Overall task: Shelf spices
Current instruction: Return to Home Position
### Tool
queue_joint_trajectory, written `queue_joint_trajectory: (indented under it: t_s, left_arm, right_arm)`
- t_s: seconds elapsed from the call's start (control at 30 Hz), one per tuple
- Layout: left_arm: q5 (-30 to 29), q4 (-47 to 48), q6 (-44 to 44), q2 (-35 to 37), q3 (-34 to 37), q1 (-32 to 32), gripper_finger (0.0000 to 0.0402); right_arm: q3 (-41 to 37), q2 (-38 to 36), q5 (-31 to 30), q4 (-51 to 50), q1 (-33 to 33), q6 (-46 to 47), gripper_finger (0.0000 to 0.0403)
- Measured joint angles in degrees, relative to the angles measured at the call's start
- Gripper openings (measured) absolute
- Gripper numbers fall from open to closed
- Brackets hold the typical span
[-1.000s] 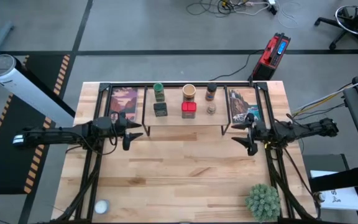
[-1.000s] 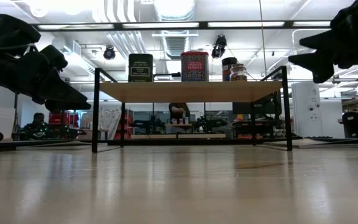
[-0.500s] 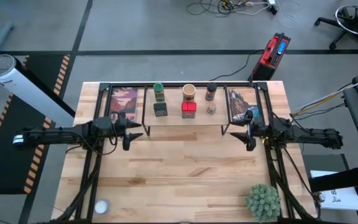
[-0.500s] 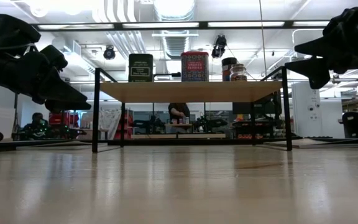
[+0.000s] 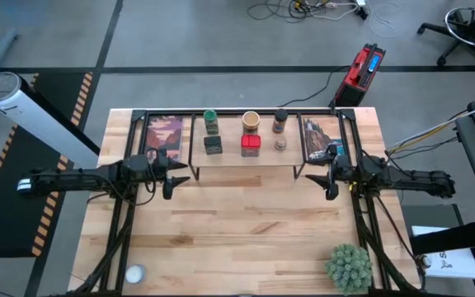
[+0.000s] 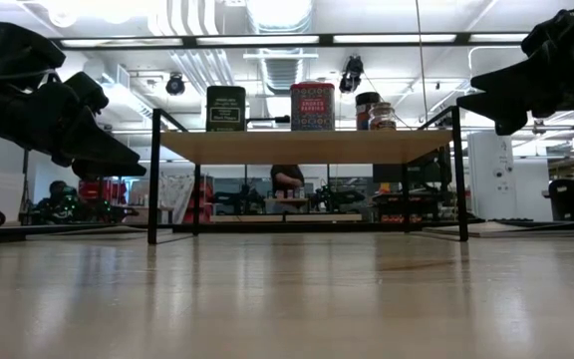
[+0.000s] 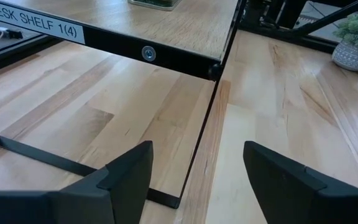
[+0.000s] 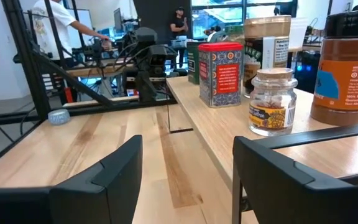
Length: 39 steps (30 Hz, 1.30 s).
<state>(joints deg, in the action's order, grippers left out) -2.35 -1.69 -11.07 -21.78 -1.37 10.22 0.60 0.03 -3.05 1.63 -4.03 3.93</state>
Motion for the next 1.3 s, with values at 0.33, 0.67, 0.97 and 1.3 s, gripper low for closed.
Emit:
queue_joint_trajectory:
  t_s: [0.33, 0.67, 0.97, 1.3]
  left_arm:
    - [0.0, 0.0, 0.0, 0.0, 0.0, 0.0, 0.0225]
    - [0.0, 0.0, 0.0, 0.0, 0.0, 0.0, 0.0212]
    - [0.0, 0.0, 0.0, 0.0, 0.0, 0.0, 0.0215]
    - [0.0, 0.0, 0.0, 0.0, 0.0, 0.0, 0.0231]
  right_arm:
    - [0.0, 0.0, 0.0, 0.3, 0.0, -0.1, 0.0234]
    - [0.0, 0.2, 0.1, 0.4, 0.0, 0.0, 0.0251]
    - [0.0, 0.2, 0.1, 0.4, 0.0, 0.0, 0.0259]
    - [0.0, 0.2, 0.0, 0.3, 0.0, -0.1, 0.0246]
